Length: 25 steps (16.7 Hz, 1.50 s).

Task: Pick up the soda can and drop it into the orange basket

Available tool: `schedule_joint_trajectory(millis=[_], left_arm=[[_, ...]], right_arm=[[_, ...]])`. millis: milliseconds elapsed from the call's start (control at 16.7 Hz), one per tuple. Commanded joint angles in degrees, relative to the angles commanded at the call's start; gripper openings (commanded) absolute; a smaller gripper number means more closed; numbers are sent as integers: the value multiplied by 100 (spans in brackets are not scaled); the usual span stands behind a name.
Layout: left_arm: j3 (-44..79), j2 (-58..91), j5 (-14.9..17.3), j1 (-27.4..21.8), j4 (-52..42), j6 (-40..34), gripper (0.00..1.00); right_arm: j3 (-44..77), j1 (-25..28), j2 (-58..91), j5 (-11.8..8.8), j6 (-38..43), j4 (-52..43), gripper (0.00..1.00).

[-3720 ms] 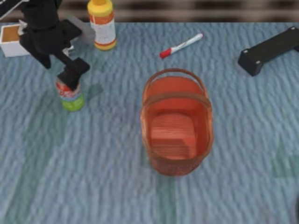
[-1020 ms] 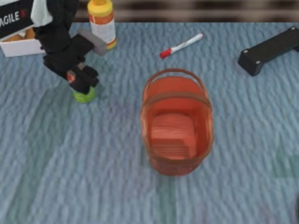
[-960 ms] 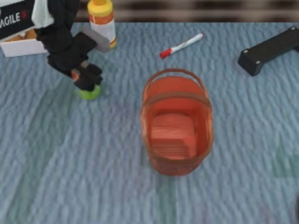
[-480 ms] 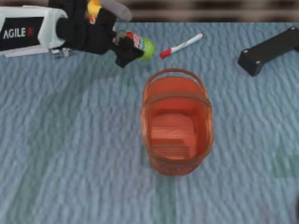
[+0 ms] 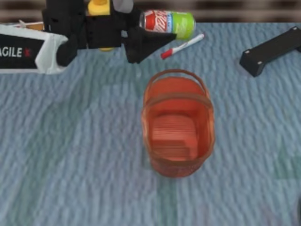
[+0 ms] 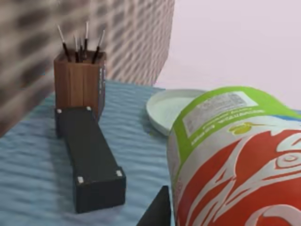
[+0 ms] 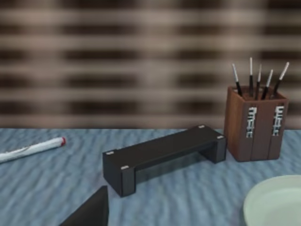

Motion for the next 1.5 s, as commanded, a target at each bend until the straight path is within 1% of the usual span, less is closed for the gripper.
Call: schedule_joint_trajectory(millis=[120,180,300,720,840,1140,1260,1500], left_arm=[[-288,-206,455,-46,623,-208,0],[-392,-287,626,-63,845,-282,0],[-514,-389,834,-83,1104,-370,0],[-531,-294,870,-56,1227,-368,0],[-598,-26,881,-36,1561,-370,0],[-887,851,880,44,2824,-399,0],[-961,1036,877,60,3041,-406,0],[-968,1053,876,62,3059,-407,0]], right_arm=[[0,0,0,0,0,0,100],[0,0,0,0,0,0,100],[0,0,0,0,0,0,100],[0,0,0,0,0,0,100],[0,0,0,0,0,0,100],[0,0,0,0,0,0,100],[0,0,0,0,0,0,100],[0,0,0,0,0,0,100]])
